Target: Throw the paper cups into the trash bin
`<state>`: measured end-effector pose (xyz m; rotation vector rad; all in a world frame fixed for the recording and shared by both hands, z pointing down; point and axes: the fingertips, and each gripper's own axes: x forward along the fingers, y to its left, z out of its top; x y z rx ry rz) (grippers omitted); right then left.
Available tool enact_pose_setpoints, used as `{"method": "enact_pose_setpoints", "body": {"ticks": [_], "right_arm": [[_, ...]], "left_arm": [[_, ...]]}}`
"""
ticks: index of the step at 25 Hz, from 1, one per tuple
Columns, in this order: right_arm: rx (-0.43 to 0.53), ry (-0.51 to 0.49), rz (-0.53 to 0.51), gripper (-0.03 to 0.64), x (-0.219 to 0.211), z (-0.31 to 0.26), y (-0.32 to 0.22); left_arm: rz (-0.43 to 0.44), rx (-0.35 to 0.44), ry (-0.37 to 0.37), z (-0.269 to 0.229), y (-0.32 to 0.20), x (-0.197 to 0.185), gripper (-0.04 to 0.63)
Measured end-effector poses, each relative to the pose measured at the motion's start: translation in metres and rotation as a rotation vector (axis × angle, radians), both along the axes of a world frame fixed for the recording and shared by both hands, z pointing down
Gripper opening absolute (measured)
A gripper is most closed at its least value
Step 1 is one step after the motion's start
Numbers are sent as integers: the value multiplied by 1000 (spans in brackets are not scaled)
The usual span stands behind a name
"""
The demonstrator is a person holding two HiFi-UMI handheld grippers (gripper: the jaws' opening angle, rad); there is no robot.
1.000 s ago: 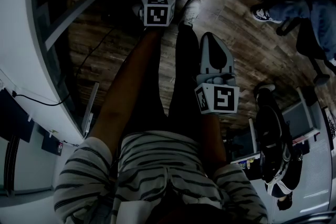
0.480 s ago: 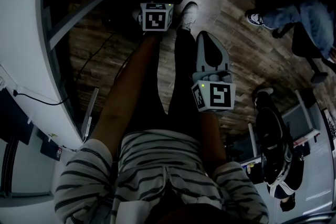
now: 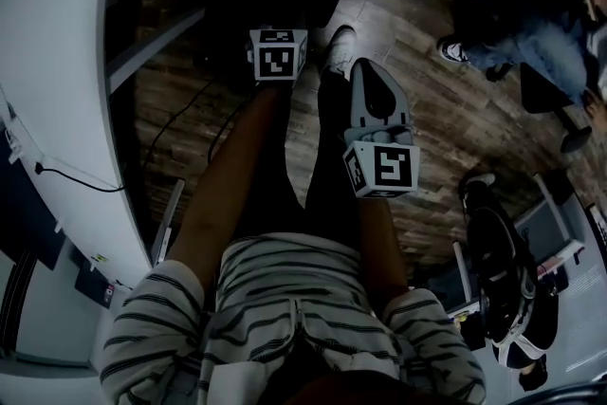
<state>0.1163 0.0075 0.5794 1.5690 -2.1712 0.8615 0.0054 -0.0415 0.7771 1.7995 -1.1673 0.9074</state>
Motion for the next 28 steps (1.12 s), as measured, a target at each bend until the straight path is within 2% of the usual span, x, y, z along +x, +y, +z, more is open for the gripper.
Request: {"method": "enact_pose_setpoints", "body": {"ticks": [6,19,28], "right_arm": [[28,10,-11,17,-7,-19,-4],[72,17,-40,17,-15,-65,-19],[120,0,-79,17,-27,-103,-36]], "left_arm": [[-22,32,-7,-25,0,-10,128],[-44,144,28,-106,-4,-22,34],[-64,241,63,-175,-23,-27,25]]}}
